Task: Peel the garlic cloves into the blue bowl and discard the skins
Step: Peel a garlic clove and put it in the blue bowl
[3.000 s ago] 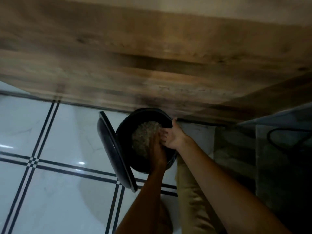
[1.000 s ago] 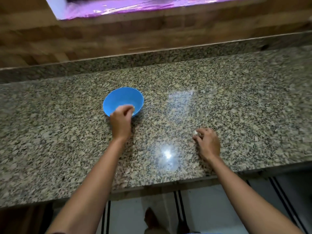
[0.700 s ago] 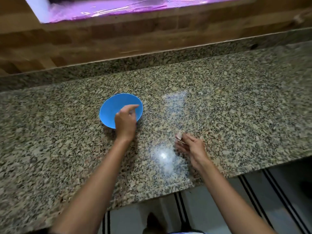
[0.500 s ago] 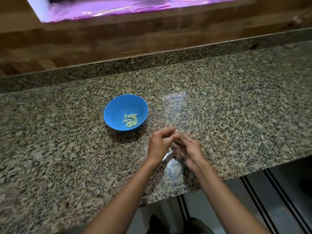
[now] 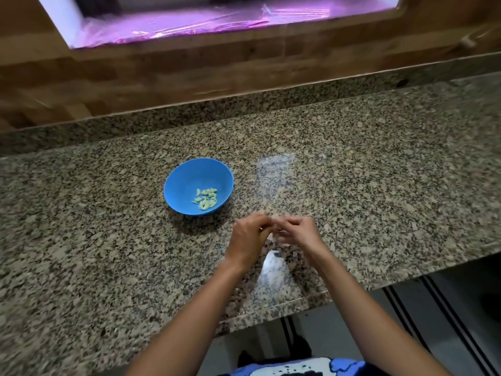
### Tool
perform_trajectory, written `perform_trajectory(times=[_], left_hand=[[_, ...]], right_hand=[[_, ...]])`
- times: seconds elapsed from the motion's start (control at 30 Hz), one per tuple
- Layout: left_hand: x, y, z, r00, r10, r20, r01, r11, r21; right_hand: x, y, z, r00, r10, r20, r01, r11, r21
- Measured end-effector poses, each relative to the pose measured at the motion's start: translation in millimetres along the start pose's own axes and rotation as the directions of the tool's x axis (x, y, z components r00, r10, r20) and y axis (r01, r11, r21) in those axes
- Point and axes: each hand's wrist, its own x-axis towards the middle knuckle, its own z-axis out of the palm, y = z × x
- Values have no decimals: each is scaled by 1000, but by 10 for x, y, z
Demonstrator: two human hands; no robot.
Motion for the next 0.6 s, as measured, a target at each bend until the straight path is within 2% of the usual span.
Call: perform_trajectory(times=[0.1, 0.2, 0.3, 0.4, 0.47, 0.53, 0.57, 0.6], left_hand=[[9, 31, 63, 999, -32, -14, 31, 999, -37], [10, 87, 149, 999, 49, 17, -51, 994, 99], [18, 88, 220, 998, 68, 18, -70, 991, 117], [6, 121, 300, 999, 29, -15, -27, 993, 113], [19, 163, 335, 998, -58, -12, 59, 996, 66], [57, 181, 346, 960, -276, 39, 278, 956, -89], [81, 160, 351, 912, -401, 82, 409, 884, -227], [99, 135, 339, 846, -515, 138, 526, 766, -368]], right_hand=[[43, -37, -92, 999, -54, 2, 54, 998, -18], [99, -41, -116, 998, -68, -4, 67, 994, -90], [124, -19, -96, 999, -52, -4, 52, 996, -78], [147, 4, -113, 1000, -27, -14, 27, 999, -42], [161, 32, -131, 999, -35, -28, 33, 997, -65], [172, 57, -170, 998, -44, -34, 41, 995, -86], [177, 68, -189, 998, -47, -31, 44, 995, -85], [184, 78, -209, 998, -57, -30, 54, 993, -105]])
